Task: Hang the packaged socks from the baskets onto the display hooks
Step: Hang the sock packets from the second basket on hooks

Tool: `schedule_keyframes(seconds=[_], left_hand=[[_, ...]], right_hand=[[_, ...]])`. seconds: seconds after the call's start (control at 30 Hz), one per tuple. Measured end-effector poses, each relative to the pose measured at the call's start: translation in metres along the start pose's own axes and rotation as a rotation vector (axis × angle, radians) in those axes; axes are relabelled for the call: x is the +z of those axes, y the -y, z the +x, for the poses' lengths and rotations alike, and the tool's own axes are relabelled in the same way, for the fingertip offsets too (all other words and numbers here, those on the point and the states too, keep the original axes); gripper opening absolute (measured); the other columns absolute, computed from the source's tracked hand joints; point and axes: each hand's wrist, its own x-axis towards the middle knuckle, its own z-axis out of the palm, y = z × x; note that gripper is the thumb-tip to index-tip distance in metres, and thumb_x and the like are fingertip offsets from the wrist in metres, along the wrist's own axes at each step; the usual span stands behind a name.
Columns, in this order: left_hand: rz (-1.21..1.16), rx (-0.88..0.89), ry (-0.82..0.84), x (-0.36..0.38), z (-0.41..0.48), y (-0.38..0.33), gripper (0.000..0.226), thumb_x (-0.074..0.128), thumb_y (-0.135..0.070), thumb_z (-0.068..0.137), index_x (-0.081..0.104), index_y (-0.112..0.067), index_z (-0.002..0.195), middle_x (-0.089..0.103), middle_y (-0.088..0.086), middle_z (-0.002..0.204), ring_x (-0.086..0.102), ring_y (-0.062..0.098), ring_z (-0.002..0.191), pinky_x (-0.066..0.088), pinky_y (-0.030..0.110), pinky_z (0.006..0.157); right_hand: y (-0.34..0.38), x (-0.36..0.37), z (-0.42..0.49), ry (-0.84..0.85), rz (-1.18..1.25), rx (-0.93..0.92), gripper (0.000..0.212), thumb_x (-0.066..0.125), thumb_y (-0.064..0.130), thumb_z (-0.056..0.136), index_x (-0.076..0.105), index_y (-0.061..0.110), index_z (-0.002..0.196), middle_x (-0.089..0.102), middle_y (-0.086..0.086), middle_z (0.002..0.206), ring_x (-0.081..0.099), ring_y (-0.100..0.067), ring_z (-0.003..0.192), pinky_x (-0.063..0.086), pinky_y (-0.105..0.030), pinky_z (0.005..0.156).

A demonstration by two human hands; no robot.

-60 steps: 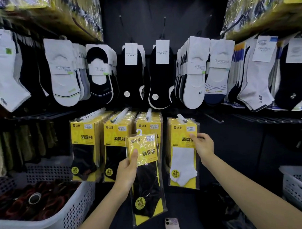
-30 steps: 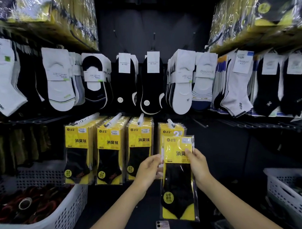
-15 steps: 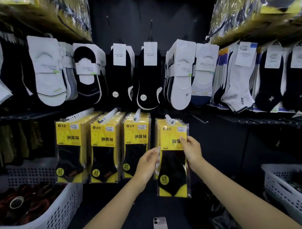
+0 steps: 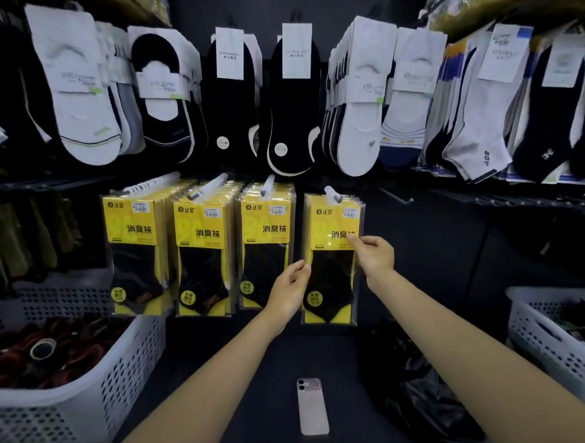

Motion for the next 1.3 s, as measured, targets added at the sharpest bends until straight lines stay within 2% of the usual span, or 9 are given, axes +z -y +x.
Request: schedule_keyframes(seconds=[0.27,0.47,0.57,0.67,0.73,0.83,1.0,1.17,1.3], left_hand=[[0.134,-0.159,0.042,-0.002,-0.063,0.083,0.044,0.044,-0.038,0.098,0.045,-0.018,0.138,0.052,0.0,0.134,0.049,0.014,0.121,0.033,0.02,0.092],[0.144,-0.389,0.16,0.025,-0.154,0.185,0.038,0.045,-0.031,0.098,0.051,-0.012,0.13,0.056,0.002,0.125,0.053,0.016,0.116,0.037,0.017,0.088],[0.145,-0.478,0.153,0.036,-0.191,0.224,0.032,0.047,-0.02,0.098,0.056,-0.003,0.124,0.062,0.013,0.122,0.058,0.023,0.11,0.039,0.019,0.084],[0.167,-0.581,0.242,0.043,-0.215,0.247,0.035,0.043,-0.024,0.1,0.053,-0.007,0.129,0.06,0.007,0.123,0.057,0.021,0.108,0.039,0.019,0.08],[0.172,-0.614,0.278,0.047,-0.225,0.254,0.038,0.042,-0.029,0.1,0.051,-0.011,0.132,0.052,0.005,0.135,0.049,0.02,0.123,0.034,0.015,0.085],[0.16,-0.657,0.291,0.05,-0.234,0.258,0.039,0.042,-0.036,0.099,0.051,-0.015,0.131,0.051,0.002,0.135,0.049,0.011,0.114,0.032,0.017,0.085],[0.207,-0.648,0.341,0.051,-0.24,0.262,0.04,0.04,-0.041,0.098,0.052,-0.02,0.131,0.051,0.003,0.136,0.047,0.019,0.122,0.035,0.024,0.092],[0.163,-0.72,0.386,0.06,-0.243,0.259,0.048,0.038,-0.05,0.097,0.046,-0.024,0.135,0.052,0.003,0.138,0.051,0.023,0.123,0.038,0.041,0.107],[-0.048,-0.773,0.482,0.073,-0.241,0.245,0.051,0.038,-0.054,0.095,0.041,-0.026,0.137,0.053,0.001,0.135,0.056,0.017,0.114,0.044,0.037,0.101]], right_hand=[[-0.096,-0.069,-0.085,0.327,-0.213,0.115,0.029,0.067,0.019,0.088,0.059,0.005,0.112,0.061,-0.011,0.107,0.057,-0.018,0.095,0.05,-0.034,0.084],[-0.21,-0.127,-0.157,0.595,-0.608,0.452,0.053,0.064,0.031,0.09,0.049,0.003,0.133,0.055,-0.009,0.131,0.053,-0.022,0.12,0.042,-0.026,0.095],[-0.253,-0.142,-0.179,0.669,-0.742,0.541,0.048,0.061,0.044,0.089,0.054,0.011,0.123,0.054,-0.001,0.125,0.048,-0.024,0.124,0.036,-0.025,0.093],[-0.279,-0.145,-0.192,0.722,-0.831,0.709,0.08,0.06,0.054,0.086,0.036,0.005,0.144,0.034,-0.007,0.151,0.036,-0.026,0.138,0.035,-0.032,0.108],[-0.293,-0.146,-0.202,0.718,-0.844,0.787,0.093,0.062,0.057,0.083,0.024,0.005,0.149,0.024,-0.009,0.156,0.032,-0.029,0.14,0.037,-0.036,0.108],[-0.311,-0.143,-0.215,0.707,-0.833,0.828,0.1,0.068,0.05,0.082,0.011,0.007,0.152,0.021,-0.011,0.157,0.032,-0.03,0.139,0.038,-0.033,0.103],[-0.32,-0.136,-0.227,0.787,-0.729,0.822,0.09,0.066,0.029,0.089,0.005,0.012,0.153,0.032,-0.01,0.152,0.042,-0.028,0.132,0.044,-0.03,0.094],[-0.293,-0.15,-0.208,0.743,-0.657,0.88,0.046,0.063,0.023,0.09,0.052,0.003,0.13,0.053,-0.013,0.13,0.052,-0.028,0.113,0.047,-0.038,0.094],[-0.244,-0.171,-0.196,0.717,-0.425,0.881,0.024,0.065,0.021,0.089,0.065,0.007,0.108,0.071,-0.004,0.086,0.068,-0.016,0.072,0.051,-0.025,0.059]])
